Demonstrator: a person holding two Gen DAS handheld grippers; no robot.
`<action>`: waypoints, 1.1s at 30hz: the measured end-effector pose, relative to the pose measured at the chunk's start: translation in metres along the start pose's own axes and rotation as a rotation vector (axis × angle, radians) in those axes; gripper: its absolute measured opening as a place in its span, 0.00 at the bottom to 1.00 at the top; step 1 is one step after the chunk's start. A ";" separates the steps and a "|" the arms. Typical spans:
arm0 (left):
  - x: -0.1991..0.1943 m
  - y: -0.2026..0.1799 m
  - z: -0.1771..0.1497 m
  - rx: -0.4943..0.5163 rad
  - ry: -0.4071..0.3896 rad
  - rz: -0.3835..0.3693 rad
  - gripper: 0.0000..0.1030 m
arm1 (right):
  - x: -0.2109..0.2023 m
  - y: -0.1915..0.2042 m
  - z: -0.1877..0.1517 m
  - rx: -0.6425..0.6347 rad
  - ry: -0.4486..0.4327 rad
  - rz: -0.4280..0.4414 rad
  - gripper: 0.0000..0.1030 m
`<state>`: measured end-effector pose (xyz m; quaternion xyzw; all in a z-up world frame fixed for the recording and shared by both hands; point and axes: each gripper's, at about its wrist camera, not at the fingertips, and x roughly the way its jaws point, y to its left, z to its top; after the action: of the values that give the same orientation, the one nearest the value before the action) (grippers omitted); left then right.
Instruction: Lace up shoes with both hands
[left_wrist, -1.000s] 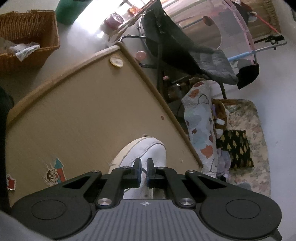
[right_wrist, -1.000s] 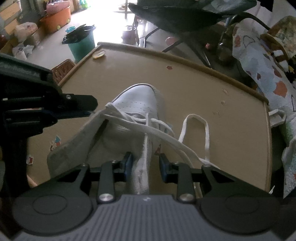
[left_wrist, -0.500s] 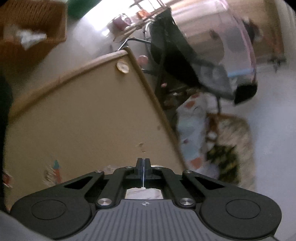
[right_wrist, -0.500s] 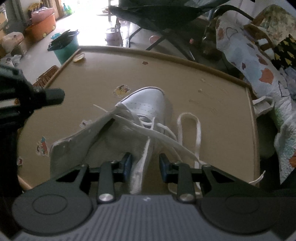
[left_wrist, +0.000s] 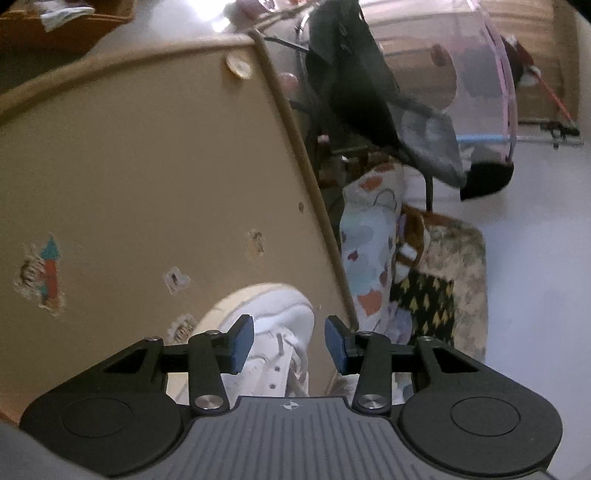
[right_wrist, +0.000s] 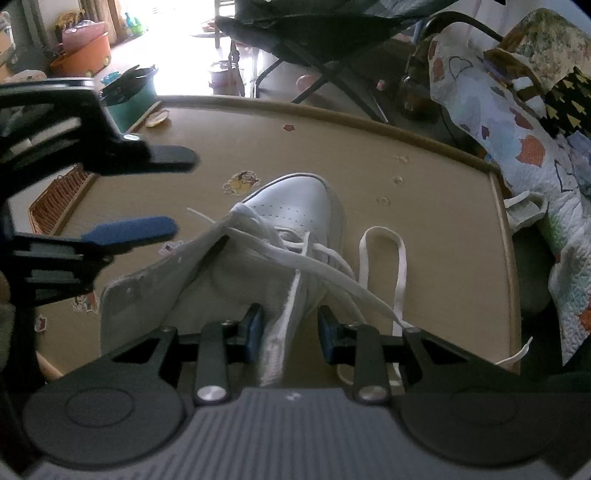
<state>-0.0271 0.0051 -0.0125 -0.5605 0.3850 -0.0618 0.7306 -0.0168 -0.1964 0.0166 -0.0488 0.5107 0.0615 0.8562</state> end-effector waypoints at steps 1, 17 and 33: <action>0.004 -0.001 -0.002 0.012 0.005 0.010 0.40 | 0.000 0.000 0.000 0.000 -0.001 0.001 0.30; 0.019 -0.016 0.002 0.262 -0.019 0.079 0.03 | 0.001 -0.003 -0.001 -0.003 -0.011 0.008 0.31; 0.005 -0.034 0.015 0.435 -0.066 0.149 0.04 | 0.003 -0.002 0.000 -0.013 -0.009 0.001 0.32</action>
<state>-0.0023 0.0015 0.0153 -0.3614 0.3787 -0.0708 0.8491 -0.0148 -0.1986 0.0140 -0.0540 0.5064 0.0654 0.8581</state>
